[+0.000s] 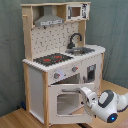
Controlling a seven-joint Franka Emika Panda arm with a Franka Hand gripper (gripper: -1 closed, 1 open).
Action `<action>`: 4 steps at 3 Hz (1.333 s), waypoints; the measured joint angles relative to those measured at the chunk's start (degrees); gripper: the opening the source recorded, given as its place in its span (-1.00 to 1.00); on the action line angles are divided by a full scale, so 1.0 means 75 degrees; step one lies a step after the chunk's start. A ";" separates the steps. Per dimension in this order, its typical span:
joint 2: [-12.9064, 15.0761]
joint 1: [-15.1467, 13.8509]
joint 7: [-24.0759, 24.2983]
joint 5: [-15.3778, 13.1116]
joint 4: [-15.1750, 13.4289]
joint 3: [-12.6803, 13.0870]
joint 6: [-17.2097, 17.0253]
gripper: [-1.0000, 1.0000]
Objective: Play with the kitchen
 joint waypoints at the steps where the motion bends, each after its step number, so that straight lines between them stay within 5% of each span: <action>1: -0.0006 -0.0450 0.0013 -0.0027 -0.0317 -0.0440 0.0395 1.00; 3: -0.0005 -0.1458 0.0056 -0.0155 -0.0415 -0.1295 0.1102 1.00; 4: 0.0049 -0.0713 0.0039 -0.0153 -0.0409 -0.1492 0.1003 1.00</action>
